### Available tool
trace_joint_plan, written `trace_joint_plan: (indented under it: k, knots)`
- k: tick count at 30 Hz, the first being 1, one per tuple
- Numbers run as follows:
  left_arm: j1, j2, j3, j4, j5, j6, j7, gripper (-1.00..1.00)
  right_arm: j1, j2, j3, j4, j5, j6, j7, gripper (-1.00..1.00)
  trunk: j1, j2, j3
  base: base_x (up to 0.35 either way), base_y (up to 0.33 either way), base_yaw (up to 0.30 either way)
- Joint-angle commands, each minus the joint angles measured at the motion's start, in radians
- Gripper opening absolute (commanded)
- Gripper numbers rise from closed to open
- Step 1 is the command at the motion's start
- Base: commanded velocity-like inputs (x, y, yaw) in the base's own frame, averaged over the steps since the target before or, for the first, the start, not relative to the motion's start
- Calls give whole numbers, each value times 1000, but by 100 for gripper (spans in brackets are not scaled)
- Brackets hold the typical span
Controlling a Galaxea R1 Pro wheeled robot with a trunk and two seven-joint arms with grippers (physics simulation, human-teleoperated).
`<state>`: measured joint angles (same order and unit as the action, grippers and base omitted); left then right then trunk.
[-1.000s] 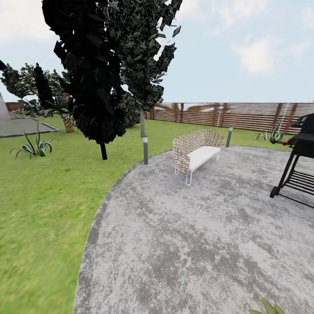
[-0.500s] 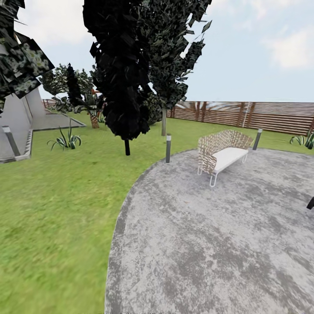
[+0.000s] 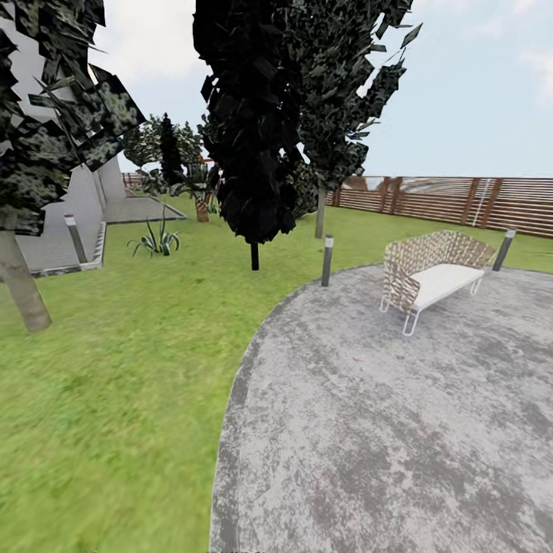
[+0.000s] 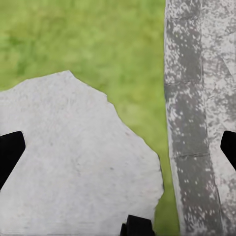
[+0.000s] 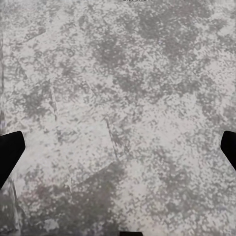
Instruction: Pick up the pesticide atomizer in the garden and spray insectifuge to fully cover both potted plants in the garden.
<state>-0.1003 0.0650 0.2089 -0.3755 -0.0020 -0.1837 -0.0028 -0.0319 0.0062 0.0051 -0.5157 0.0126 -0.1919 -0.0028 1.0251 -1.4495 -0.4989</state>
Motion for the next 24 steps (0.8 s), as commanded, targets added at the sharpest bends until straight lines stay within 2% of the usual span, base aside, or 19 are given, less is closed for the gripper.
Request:
trace_joint_plan:
  k: [1,20,24]
  knots:
    - [-1,-2,1,1,-1,-3,-1,100,0,0,0,0,1,-3,0,100,0,0,-2,0,0,276]
    - [-1,-3,0,1,8,-4,-2,100,0,-3,-5,-9,-2,-9,-3,100,0,0,-13,0,0,276]
    - [-1,-3,-1,1,5,-3,-2,100,0,-2,-5,-10,-3,-9,-3,100,15,-28,-25,0,0,282]
